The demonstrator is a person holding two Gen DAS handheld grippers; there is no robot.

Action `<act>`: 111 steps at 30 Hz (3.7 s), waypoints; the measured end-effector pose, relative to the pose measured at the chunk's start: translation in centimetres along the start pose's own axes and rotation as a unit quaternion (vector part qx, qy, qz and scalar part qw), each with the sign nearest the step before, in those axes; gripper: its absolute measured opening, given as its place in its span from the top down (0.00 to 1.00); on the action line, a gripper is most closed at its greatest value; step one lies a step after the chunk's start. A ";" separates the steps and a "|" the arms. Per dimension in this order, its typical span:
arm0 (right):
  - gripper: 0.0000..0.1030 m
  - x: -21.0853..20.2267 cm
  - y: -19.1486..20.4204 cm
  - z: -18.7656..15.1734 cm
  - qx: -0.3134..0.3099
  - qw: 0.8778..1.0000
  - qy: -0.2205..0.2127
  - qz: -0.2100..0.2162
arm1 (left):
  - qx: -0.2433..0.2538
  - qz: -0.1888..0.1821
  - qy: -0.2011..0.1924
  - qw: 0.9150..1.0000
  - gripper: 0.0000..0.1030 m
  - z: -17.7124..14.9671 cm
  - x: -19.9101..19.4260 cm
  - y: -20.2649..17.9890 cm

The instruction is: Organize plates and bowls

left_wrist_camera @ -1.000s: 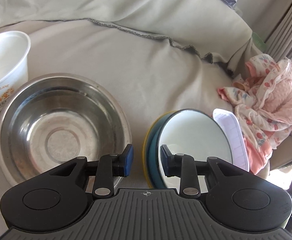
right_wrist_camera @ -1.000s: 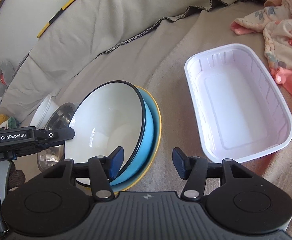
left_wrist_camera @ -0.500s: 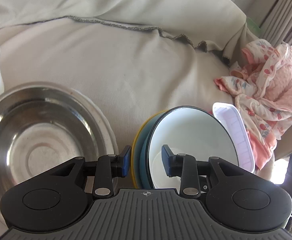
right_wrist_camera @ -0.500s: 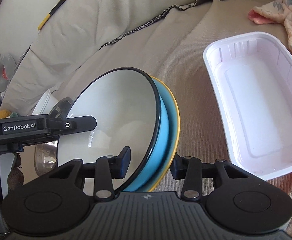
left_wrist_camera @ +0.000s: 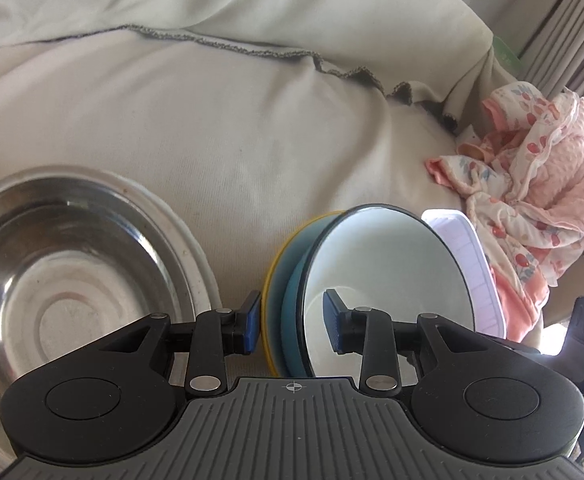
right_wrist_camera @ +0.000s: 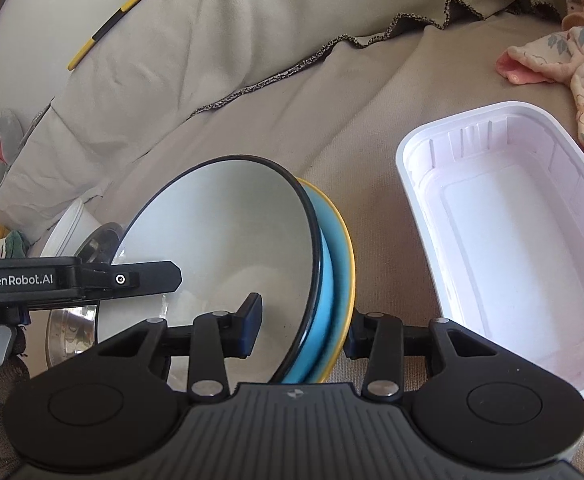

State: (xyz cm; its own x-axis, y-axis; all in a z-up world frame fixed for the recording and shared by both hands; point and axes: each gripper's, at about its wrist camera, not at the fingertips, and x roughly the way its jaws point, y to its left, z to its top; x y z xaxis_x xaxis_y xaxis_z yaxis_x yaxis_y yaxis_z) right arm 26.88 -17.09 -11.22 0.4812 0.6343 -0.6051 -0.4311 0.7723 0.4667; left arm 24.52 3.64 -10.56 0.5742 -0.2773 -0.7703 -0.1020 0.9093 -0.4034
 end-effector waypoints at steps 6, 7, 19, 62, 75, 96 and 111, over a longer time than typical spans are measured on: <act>0.61 0.1 0.2 0.1 0.002 1.000 0.003 -0.008 | -0.013 -0.009 0.001 1.000 0.68 -0.2 -0.2 0.3; 0.61 0.0 0.2 0.1 0.001 1.000 0.003 -0.011 | -0.015 -0.011 0.001 1.000 0.69 -0.2 -0.2 0.4; 0.61 -3.4 1.5 0.1 -0.025 0.998 -0.040 -0.046 | -0.045 -0.045 -0.039 0.997 0.76 -0.2 -3.8 1.9; 0.63 23.1 31.1 7.6 -0.141 0.967 0.213 -0.018 | -0.275 0.034 -0.110 0.954 0.70 3.8 -11.4 30.7; 0.69 2.2 24.5 11.3 -0.159 0.984 0.073 0.032 | -0.130 -0.062 -0.212 0.967 0.67 5.1 -18.5 14.8; 0.68 -5.0 3.9 3.6 -0.115 0.990 -0.013 -0.082 | -0.008 -0.034 -0.021 0.999 0.73 0.8 -5.8 -2.0; 0.65 -5.6 0.6 1.0 -0.049 0.995 -0.047 -0.073 | -0.033 -0.008 -0.021 0.999 0.70 -0.1 -6.1 0.1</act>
State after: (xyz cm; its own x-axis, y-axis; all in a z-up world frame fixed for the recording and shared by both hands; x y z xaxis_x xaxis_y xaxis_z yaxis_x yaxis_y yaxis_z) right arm 24.70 -20.19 -6.90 0.6119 0.5192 -0.5967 -0.4210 0.8525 0.3099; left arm 20.93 5.36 -5.94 0.6098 -0.2765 -0.7427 -0.1451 0.8824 -0.4477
